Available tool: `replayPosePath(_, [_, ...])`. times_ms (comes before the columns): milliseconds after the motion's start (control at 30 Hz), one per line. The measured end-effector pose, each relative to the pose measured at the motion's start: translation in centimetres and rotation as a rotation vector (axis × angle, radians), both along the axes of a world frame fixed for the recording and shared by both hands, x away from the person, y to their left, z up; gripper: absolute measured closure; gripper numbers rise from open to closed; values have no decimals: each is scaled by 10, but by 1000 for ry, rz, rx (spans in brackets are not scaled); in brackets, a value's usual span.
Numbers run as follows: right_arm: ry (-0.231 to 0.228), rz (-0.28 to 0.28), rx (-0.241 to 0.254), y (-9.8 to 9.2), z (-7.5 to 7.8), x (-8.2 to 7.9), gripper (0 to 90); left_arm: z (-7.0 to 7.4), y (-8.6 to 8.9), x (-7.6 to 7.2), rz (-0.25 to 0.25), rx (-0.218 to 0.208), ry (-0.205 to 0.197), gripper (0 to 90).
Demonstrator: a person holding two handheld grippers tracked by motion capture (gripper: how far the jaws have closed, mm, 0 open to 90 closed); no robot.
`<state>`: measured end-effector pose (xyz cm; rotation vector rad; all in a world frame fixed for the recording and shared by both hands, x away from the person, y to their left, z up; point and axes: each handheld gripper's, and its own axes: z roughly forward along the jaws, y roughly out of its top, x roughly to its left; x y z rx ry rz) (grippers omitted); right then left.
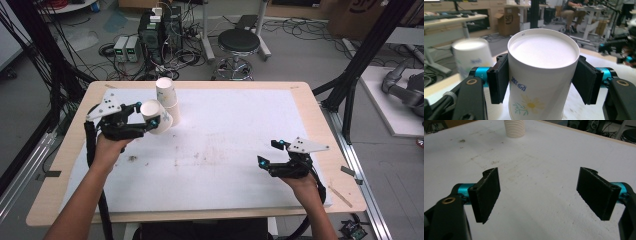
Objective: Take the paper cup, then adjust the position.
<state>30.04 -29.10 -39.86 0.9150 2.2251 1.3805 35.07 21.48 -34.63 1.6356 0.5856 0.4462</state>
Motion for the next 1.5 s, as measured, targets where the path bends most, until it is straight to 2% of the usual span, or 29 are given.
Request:
replayPosePath(33, [2,3,0,1,0,0,192,-4,-3,-3,-3,5,-1,352])
replayPosePath(133, [11,17,-2,5,-1,2,192,-20,-12,-12,-35,-16,17,352])
replayPosePath(267, [9,40,-12,9,-2,3,192,-30,-20,-14,-66,-10,30,351])
replayPosePath(300, [14,39,-10,9,-2,3,192,-33,-23,-15,-87,-20,41,350])
replayPosePath(400, [10,43,-10,10,-2,3,192,-35,-26,-16,-94,-28,48,348])
replayPosePath(600, [18,65,-6,15,-2,2,192,-34,-37,-19,-138,-16,50,346])
replayPosePath(700, [19,103,-4,21,-3,1,191,-36,-43,-19,-157,-23,60,346])
replayPosePath(800, [22,118,5,23,-3,0,191,-37,-47,-19,-171,-18,66,346])
replayPosePath(867, [18,153,19,28,-2,0,190,-38,-51,-19,-186,-13,72,346])
replayPosePath(933, [17,160,18,30,-2,0,190,-39,-55,-19,-206,-1,76,346])
replayPosePath(1000, [18,199,2,38,-3,0,185,-40,-59,-20,-220,12,79,346])
replayPosePath(1200, [9,253,29,49,-1,1,186,-40,-67,-25,-242,5,93,343])
replayPosePath(1300, [3,296,41,62,1,3,187,-38,-69,-27,-260,1,99,342])
replayPosePath(1500, [0,322,58,73,3,7,189,-40,-77,-28,-313,-10,107,341])
